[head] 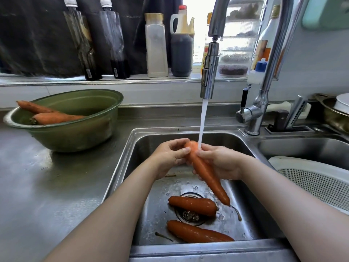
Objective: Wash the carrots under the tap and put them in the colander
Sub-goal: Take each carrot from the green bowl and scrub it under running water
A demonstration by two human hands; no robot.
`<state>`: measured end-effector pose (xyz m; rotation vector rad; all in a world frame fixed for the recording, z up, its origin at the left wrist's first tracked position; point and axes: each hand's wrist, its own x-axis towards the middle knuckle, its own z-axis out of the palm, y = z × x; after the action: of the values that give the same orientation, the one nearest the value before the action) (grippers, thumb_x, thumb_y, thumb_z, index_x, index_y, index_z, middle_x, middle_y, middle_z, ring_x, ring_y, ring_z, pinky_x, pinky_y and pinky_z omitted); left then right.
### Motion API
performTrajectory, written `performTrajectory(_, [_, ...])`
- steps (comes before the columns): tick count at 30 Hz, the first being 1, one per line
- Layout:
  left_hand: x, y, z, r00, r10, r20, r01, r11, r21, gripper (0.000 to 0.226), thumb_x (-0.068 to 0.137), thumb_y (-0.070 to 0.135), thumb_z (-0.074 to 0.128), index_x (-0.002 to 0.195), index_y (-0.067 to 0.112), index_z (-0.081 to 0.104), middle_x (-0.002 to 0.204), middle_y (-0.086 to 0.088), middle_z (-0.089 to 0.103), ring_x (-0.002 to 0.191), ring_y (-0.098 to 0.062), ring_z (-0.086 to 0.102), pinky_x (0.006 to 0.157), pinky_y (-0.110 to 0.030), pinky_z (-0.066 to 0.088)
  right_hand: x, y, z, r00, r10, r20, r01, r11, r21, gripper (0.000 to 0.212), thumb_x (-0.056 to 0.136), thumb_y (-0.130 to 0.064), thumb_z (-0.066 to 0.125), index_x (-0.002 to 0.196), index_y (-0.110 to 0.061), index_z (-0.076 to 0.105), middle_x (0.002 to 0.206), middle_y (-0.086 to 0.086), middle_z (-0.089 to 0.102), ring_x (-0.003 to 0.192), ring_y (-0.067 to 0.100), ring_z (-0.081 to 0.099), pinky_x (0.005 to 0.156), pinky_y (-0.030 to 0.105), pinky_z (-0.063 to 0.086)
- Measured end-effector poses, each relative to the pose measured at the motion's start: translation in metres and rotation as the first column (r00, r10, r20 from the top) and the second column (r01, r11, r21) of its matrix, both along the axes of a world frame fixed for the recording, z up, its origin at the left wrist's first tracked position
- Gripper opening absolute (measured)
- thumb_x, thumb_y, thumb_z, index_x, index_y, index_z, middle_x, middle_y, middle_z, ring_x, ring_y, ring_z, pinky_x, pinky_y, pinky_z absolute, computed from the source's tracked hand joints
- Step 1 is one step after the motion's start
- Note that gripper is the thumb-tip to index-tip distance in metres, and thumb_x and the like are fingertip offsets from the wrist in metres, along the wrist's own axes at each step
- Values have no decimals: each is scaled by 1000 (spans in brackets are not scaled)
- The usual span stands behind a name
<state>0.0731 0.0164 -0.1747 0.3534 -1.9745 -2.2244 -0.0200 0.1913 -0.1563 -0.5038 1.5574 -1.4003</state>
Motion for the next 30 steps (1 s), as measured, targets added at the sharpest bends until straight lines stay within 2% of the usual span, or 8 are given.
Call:
performTrajectory(4, [2, 2, 2, 1000, -30, 0, 30, 997, -66, 44, 92, 9, 75, 134, 20, 66, 132, -11, 66, 109, -28, 74, 95, -43, 60, 4, -4, -4, 992, -55, -113, 61, 997, 50, 46, 102, -36, 63, 144, -30, 47, 126, 21, 66, 92, 34, 69, 83, 51, 61])
performTrajectory(7, [2, 5, 3, 999, -35, -18, 34, 996, -78, 42, 93, 10, 75, 133, 18, 67, 122, -12, 73, 107, -26, 74, 96, -42, 60, 11, -13, -2, 956, -147, -253, 177, 979, 102, 48, 101, -60, 53, 137, -29, 49, 112, 18, 70, 76, 27, 70, 66, 40, 60])
performTrajectory(10, [2, 10, 4, 999, -30, -32, 26, 993, -116, 40, 92, 10, 76, 131, 19, 69, 116, -9, 77, 104, -25, 75, 93, -41, 61, 13, -18, -1, 942, -212, -260, 244, 965, 95, 50, 100, -69, 43, 126, -29, 57, 97, 17, 71, 65, 25, 65, 59, 37, 56])
performTrajectory(14, [4, 11, 4, 999, -10, -31, 5, 988, -154, 35, 91, 10, 77, 125, 19, 71, 114, -8, 76, 100, -21, 76, 84, -31, 62, 8, -9, -1, 975, -164, -153, 182, 977, 111, 55, 103, -63, 45, 122, -15, 61, 88, 15, 71, 68, 28, 68, 63, 41, 58])
performTrajectory(19, [7, 7, 5, 1000, -4, -14, 2, 987, -161, 38, 91, 14, 77, 128, 20, 70, 122, -8, 72, 101, -21, 76, 86, -33, 62, 3, -2, 0, 999, -44, -23, 46, 997, 58, 48, 103, -39, 60, 144, -19, 48, 129, 24, 65, 90, 32, 71, 78, 49, 60])
performTrajectory(22, [4, 11, 6, 999, -15, -30, 11, 992, -126, 39, 91, 7, 77, 127, 18, 71, 117, -11, 76, 102, -26, 76, 90, -39, 62, 8, -11, -1, 977, -164, -135, 177, 980, 93, 52, 97, -59, 60, 131, -20, 57, 113, 23, 71, 75, 29, 70, 69, 44, 59])
performTrajectory(26, [3, 14, 4, 1000, 6, -31, -10, 992, -128, 34, 87, 6, 80, 115, 24, 73, 114, -6, 77, 102, -23, 76, 87, -35, 62, 11, -15, -1, 958, -236, -165, 259, 957, 133, 64, 102, -70, 34, 120, -16, 63, 86, 18, 71, 63, 29, 68, 63, 40, 57])
performTrajectory(30, [4, 7, 1, 1000, 4, -9, -5, 992, -130, 36, 88, 8, 80, 118, 26, 72, 119, -9, 74, 102, -24, 76, 89, -37, 62, 4, -6, -1, 987, -155, -53, 160, 982, 105, 49, 108, -49, 45, 131, -7, 56, 108, 25, 70, 82, 33, 70, 78, 49, 60])
